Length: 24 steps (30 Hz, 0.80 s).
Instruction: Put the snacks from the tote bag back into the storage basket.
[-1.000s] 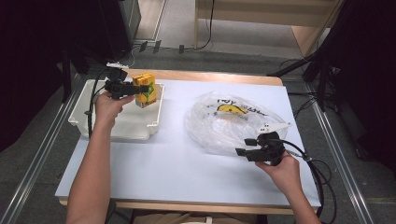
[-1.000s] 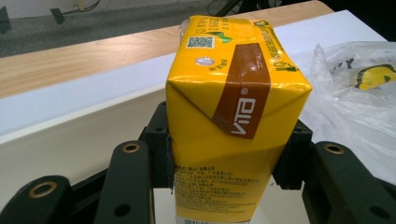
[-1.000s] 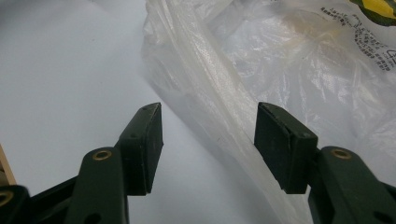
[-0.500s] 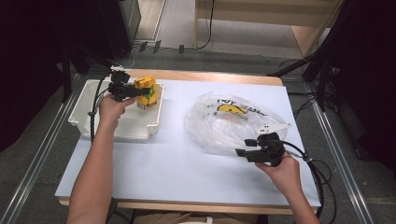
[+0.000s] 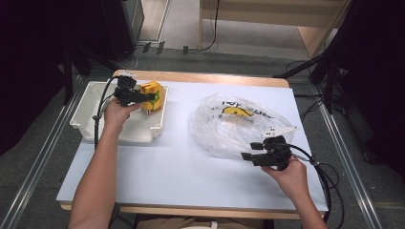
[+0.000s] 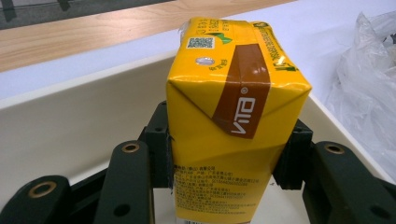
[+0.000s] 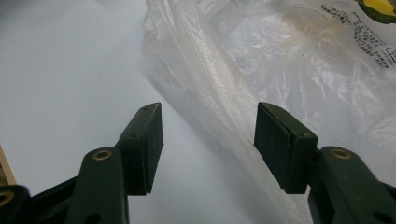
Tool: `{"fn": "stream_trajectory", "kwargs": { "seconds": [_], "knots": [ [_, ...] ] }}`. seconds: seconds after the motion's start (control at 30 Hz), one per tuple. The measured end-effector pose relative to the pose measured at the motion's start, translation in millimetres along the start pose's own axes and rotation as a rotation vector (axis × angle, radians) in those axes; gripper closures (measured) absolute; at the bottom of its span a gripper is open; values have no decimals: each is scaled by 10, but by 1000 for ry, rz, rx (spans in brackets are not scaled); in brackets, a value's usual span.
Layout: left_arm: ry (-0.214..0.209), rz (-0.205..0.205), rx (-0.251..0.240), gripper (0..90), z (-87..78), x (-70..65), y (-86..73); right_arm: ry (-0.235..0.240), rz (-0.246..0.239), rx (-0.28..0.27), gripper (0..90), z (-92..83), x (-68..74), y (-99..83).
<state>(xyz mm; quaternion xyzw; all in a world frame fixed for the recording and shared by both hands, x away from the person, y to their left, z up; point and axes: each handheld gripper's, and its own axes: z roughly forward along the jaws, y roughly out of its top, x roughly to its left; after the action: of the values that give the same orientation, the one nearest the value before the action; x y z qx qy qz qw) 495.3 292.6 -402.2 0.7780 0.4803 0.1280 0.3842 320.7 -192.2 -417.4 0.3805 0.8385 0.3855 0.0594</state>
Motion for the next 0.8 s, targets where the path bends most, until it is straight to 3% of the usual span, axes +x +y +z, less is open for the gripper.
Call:
{"fn": "stream_trajectory", "kwargs": {
  "seconds": [0.43, 0.8],
  "knots": [
    [2, 55, 35, 523, -50, -30, -100, 0, -8, 11, 435, 7, 2, -6],
    [8, 54, 59, 512, -89, -44, -181, -3, -13, 10, 435, 3, 6, -9]
  ]
}}
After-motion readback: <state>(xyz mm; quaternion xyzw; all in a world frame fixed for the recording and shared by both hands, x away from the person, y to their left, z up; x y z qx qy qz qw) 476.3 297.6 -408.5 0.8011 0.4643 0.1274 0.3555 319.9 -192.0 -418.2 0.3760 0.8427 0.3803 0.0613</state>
